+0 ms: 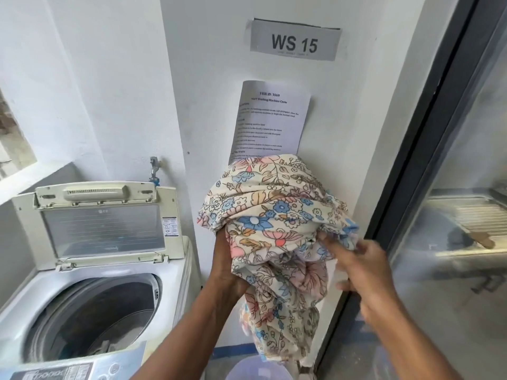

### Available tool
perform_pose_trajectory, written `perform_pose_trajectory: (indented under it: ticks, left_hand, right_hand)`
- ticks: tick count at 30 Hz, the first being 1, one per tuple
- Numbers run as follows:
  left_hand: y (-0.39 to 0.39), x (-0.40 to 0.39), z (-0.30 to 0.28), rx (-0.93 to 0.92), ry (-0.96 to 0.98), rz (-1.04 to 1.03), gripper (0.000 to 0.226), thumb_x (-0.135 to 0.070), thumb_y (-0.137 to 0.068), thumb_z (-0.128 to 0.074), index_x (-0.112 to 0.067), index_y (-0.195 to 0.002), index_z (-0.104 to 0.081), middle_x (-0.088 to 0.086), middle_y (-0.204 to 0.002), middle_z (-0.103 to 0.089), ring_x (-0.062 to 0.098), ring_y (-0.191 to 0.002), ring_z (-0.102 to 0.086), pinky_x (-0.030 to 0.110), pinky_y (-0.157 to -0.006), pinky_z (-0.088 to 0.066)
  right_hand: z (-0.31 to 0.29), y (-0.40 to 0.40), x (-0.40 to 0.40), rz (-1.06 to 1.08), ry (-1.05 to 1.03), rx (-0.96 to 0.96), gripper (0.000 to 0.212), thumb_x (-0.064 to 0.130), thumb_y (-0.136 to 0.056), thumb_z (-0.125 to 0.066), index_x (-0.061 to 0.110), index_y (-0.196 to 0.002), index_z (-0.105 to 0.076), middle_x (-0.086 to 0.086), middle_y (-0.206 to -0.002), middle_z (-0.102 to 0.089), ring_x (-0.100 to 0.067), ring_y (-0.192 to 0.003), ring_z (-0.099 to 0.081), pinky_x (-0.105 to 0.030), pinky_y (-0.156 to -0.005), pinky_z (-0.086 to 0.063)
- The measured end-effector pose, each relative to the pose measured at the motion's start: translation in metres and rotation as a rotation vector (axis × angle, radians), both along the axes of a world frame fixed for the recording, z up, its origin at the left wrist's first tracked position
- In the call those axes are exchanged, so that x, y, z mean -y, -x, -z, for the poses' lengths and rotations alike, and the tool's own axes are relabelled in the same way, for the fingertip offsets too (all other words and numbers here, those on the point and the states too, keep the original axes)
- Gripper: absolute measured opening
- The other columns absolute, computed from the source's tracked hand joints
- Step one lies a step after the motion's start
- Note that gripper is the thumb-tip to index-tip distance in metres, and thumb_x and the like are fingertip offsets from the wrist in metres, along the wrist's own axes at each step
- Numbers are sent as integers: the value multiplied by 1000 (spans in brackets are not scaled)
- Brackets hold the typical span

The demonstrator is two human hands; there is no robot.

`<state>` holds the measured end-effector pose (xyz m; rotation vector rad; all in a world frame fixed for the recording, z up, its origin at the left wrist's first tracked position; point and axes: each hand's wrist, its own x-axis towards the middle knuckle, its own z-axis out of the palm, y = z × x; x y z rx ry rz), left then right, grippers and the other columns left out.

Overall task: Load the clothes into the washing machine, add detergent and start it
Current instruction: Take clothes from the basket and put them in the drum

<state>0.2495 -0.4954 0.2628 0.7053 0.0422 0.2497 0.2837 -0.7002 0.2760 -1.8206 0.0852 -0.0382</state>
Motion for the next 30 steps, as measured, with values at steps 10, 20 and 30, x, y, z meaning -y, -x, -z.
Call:
perform_pose_trajectory:
  ticks: [10,20,30]
  left_hand:
    - [-16,8,-28,16,-393,-44,58,-28,-94,-67,-17,-149,-49,19,-141,-66,41,-127,-66,59,-108,-51]
    - [11,22,-42,166,-1145,-155,84,-33,-85,-86,-38,-156,-42,-10,-157,-50,8,-140,-54,45,-116,-48]
    - [71,-18,60,-286,-1252,-535,86,-63,-76,-83,-50,-150,-40,-25,-154,-46,2,-144,-43,38,-118,-41]
  right_hand:
    - [-2,-3,-35,-151,174,506,139,80,-40,-90,36,-157,-30,8,-141,-62,-15,-129,-60,-44,-104,-55]
    - [34,-11,-54,-15,-837,71,39,15,-93,-74,27,-129,-67,-11,-130,-73,-32,-117,-71,-50,-81,-65]
    - [21,-26,-50,-80,-1126,-224,43,28,-96,-69,26,-139,-64,-1,-129,-75,-21,-118,-71,-39,-70,-66]
